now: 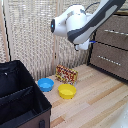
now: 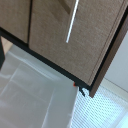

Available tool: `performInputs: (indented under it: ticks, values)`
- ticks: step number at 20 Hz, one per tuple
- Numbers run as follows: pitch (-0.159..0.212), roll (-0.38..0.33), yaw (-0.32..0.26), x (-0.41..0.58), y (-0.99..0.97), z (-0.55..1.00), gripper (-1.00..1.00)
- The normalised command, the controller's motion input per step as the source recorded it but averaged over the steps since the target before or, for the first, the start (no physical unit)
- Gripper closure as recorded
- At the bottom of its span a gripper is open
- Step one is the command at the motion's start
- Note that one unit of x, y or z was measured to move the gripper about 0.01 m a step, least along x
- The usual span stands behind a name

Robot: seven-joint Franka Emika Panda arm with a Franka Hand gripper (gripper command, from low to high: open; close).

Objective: With caution, bring your gripper towards the upper drawer's hold. Grasp the drawer hold tightly with your gripper tool. Pull the drawer in your direction to reveal the contents of the top drawer.

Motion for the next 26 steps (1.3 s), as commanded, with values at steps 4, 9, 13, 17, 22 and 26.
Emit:
performInputs:
  ticks: [4, 9, 13, 17, 22, 26]
  values:
    - [-0.070, -0.195, 0.165, 0.004, -0.44, 0.00, -1.00]
    - [-0.067, -0.145, 0.176, -0.074, -0.44, 0.00, -1.00]
    - [-0.055, -0.186, 0.087, -0.449, -0.63, 0.02, -1.00]
    - [-0.063, -0.153, 0.081, -0.447, -0.69, 0.00, -1.00]
    - [-0.094, -0.151, 0.110, -0.318, -0.59, -0.02, -1.00]
    - [-0.065, -0.117, 0.112, -0.150, -0.48, -0.05, -1.00]
